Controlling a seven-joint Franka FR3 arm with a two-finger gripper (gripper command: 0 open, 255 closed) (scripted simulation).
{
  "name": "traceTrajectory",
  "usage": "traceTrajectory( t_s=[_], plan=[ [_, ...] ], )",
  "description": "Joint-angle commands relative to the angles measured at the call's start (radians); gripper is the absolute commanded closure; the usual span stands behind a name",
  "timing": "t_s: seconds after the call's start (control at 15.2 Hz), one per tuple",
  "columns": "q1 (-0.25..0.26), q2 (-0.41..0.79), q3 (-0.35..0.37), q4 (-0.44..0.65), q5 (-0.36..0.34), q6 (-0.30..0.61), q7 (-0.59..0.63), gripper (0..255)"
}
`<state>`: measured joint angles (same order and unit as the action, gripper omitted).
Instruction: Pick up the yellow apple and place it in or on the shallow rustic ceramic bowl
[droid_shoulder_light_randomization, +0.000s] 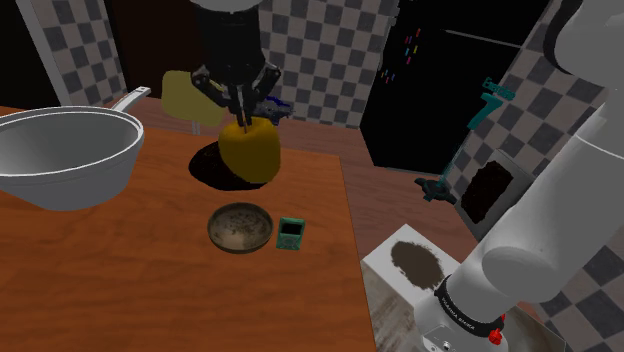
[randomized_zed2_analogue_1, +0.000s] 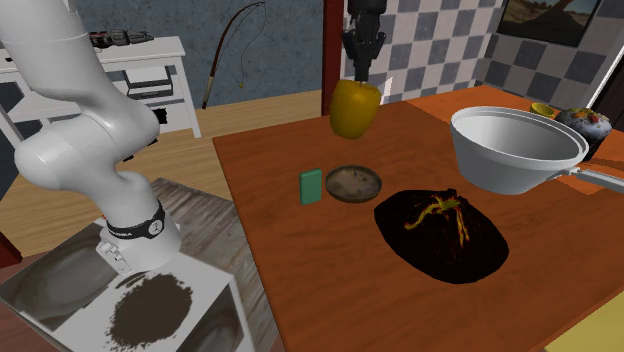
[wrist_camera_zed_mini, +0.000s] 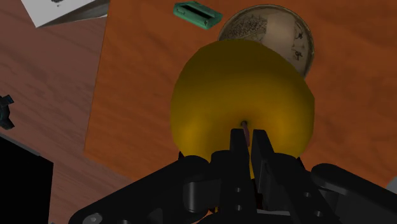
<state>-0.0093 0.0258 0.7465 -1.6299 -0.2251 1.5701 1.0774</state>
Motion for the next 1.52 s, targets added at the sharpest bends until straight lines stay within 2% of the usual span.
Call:
traceTrajectory(
  t_s=[0.0, 0.73, 1.45],
  plan=[
    [0.009, 0.016, 0.008, 0.003, -0.01, 0.004, 0.024, 255],
    [0.002, 0.004, 0.002, -0.155, -0.005, 0.152, 0.045, 255],
    [0.003, 0.028, 0.001, -0.28, -0.03, 0.29, 0.084, 255]
  ],
)
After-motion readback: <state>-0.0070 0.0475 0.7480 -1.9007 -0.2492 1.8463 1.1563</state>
